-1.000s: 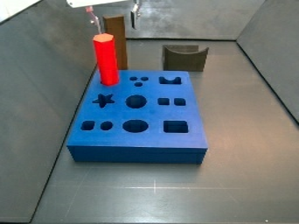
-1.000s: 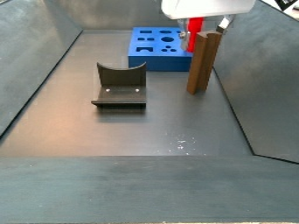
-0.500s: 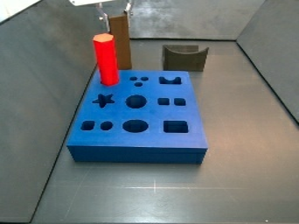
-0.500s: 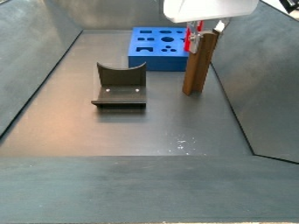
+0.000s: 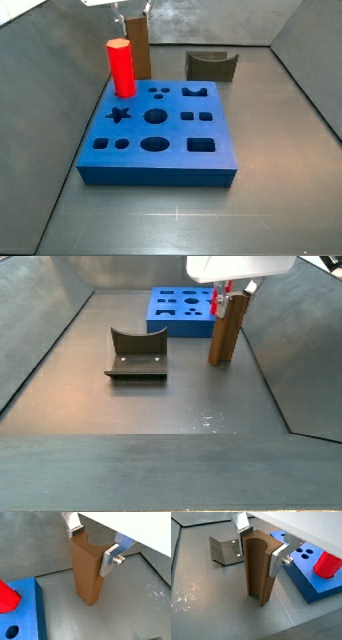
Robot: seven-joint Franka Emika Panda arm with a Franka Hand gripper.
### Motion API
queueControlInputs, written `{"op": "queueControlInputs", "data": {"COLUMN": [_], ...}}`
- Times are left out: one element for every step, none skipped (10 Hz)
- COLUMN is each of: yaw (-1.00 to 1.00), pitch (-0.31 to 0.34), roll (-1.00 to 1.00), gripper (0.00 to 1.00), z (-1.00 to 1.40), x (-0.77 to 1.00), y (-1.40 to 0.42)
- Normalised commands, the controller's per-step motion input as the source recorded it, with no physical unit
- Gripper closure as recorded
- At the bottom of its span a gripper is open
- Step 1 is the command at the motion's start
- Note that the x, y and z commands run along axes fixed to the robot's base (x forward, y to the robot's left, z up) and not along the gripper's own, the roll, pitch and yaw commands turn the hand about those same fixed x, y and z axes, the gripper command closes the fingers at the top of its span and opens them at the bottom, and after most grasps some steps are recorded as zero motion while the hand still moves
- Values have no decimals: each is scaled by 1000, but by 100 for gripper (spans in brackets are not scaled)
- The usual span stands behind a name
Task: Pick up the arch object. Move up. Move to above the board. Insert the arch object.
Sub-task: Pick up the arch object, then move up, then move to above the board.
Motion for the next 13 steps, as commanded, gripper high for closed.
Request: {"op": "queueControlInputs", "data": {"yaw": [0, 0, 0, 0, 54, 58, 51, 48, 39, 162, 141, 103, 80], "pitch": [0, 0, 0, 0, 37, 54, 46, 43, 46, -168, -145, -90, -36], "roll": [0, 0, 0, 0, -4, -11, -23, -30, -46, 318, 305, 272, 238], "gripper": [100, 100, 100, 100, 100, 100, 100, 100, 100, 100, 100, 100, 100], "z": [0, 0, 0, 833, 804, 714, 552, 458, 255, 1000, 846, 731, 590], "x": [0, 0, 0, 0, -53, -81, -53, -39, -15, 44, 38, 7, 0], "y": [0, 0, 0, 0, -64, -61, -40, -35, -28, 367, 354, 218, 115]}}
